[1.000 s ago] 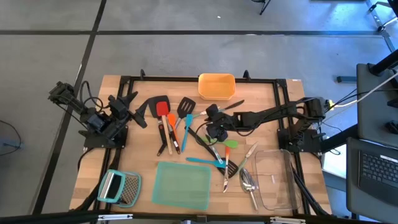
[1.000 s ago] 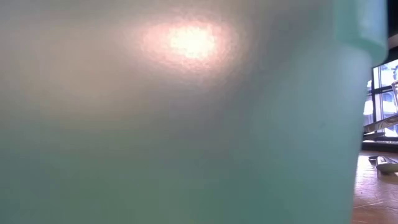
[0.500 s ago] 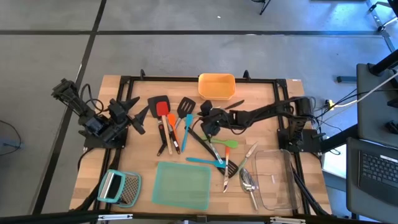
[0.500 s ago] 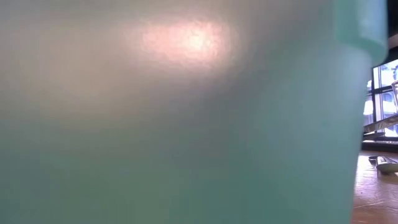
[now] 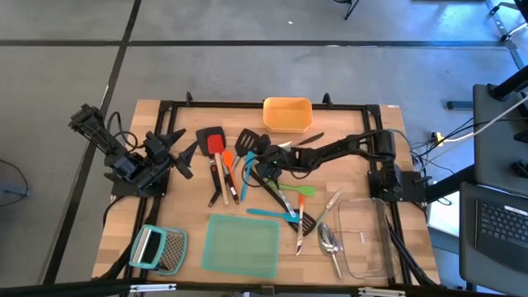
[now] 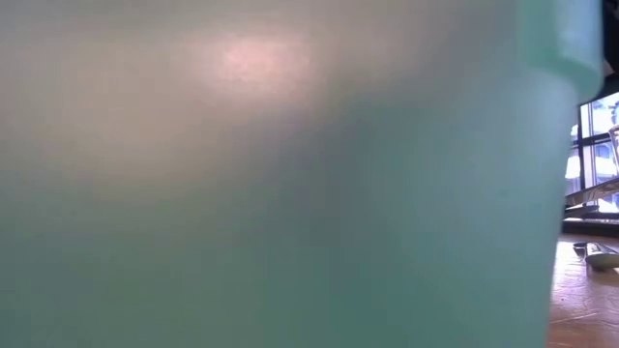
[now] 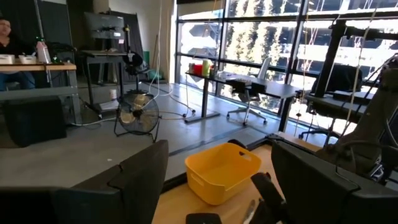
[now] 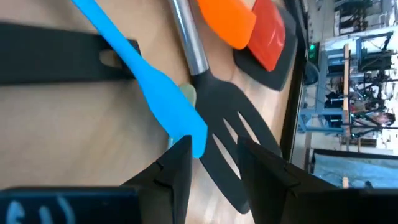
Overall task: Pick & Place Kitchen Items
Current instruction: Put the blue spatula into the blue bin
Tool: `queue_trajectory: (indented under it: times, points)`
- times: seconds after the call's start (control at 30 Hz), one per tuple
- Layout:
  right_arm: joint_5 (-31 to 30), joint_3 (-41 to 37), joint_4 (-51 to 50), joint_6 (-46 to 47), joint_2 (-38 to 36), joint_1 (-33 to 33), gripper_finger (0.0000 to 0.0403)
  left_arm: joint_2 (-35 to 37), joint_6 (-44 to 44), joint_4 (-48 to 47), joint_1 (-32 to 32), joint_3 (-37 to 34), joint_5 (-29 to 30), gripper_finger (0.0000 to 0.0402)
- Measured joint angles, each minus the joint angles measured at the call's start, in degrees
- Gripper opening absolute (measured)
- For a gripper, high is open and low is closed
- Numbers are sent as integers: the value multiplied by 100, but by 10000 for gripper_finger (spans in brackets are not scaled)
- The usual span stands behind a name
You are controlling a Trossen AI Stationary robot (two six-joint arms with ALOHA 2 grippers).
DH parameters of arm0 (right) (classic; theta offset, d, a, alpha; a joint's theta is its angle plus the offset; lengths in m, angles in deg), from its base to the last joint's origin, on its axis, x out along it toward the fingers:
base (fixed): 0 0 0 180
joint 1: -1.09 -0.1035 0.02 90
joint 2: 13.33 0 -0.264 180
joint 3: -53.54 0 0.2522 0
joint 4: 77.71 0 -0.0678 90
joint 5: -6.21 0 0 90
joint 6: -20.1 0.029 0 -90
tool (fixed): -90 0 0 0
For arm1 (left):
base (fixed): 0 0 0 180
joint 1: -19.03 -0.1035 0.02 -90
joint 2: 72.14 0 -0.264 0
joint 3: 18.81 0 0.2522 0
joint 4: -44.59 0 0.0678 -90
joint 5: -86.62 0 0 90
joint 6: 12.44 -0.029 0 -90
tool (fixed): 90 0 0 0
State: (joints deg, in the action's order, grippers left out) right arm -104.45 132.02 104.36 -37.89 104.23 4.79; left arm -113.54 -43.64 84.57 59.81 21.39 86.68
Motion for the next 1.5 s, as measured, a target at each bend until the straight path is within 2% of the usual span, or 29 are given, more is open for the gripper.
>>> queue_trajectory:
  times: [0.3, 0.53, 0.87, 1.5]
  points:
    - [-71, 152, -760, -76, 154, -9, 129, -13, 52, -155, 6, 0, -3, 281]
    - [51, 152, -644, -104, 186, -11, 129, -11, 195, -187, 6, 0, -4, 281]
    - [231, 139, -132, -596, 206, -46, 129, -11, 219, -179, -1, 0, -4, 281]
    - [504, 139, 29, -742, 206, -24, 129, -11, 220, -169, -1, -2, -13, 281]
